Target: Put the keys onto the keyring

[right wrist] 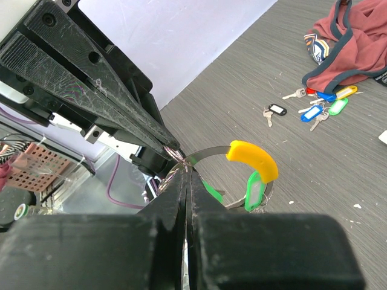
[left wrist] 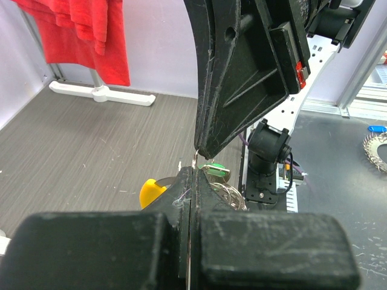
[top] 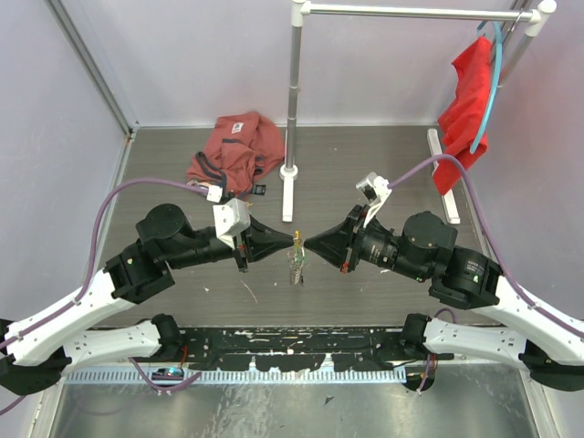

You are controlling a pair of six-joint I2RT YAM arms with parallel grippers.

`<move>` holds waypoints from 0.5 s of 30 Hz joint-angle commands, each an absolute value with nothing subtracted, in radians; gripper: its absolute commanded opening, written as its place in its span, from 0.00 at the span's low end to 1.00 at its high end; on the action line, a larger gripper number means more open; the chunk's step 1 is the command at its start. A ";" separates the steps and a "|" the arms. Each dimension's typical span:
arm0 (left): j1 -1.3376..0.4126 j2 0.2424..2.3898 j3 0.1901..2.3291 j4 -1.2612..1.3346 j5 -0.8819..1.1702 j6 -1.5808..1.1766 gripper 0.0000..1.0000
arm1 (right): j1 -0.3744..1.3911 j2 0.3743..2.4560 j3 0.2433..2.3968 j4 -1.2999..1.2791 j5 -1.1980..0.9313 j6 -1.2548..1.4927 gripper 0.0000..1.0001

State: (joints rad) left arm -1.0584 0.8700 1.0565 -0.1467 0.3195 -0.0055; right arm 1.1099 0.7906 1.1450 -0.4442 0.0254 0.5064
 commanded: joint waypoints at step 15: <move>-1.063 0.853 1.052 -0.077 0.312 -0.002 0.00 | 1.113 0.788 1.127 -0.419 0.058 0.522 0.12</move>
